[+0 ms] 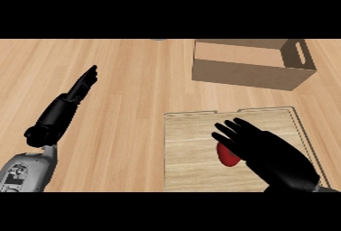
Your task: Pick the tomato from the tray and place it in the cardboard box
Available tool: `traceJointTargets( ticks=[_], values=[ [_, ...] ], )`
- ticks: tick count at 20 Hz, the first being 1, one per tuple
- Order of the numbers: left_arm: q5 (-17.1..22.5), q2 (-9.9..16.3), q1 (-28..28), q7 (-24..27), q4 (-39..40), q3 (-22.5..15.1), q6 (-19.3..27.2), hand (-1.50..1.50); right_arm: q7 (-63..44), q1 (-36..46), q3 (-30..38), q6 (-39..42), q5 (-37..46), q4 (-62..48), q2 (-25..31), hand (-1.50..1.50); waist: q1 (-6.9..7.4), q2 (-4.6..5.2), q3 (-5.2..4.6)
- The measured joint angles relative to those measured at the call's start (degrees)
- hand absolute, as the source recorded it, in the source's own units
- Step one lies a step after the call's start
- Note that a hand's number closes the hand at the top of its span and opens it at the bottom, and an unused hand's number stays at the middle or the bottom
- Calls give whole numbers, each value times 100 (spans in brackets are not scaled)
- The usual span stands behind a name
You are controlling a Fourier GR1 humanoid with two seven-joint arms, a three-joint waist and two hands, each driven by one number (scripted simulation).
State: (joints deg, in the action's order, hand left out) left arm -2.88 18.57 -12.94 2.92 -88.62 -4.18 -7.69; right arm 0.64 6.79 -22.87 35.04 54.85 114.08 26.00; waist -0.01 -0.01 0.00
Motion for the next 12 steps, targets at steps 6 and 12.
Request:
traceJointTargets(
  ticks=[6,12],
  values=[
    [-120,-103,79,61,2,145,-156,0,373,87,-53,-291,372,-684,-290,-150,9,1,0],
    [-213,-207,26,117,103,289,-293,0,562,227,43,-575,812,-1280,-455,-150,7,1,0]
  ],
)
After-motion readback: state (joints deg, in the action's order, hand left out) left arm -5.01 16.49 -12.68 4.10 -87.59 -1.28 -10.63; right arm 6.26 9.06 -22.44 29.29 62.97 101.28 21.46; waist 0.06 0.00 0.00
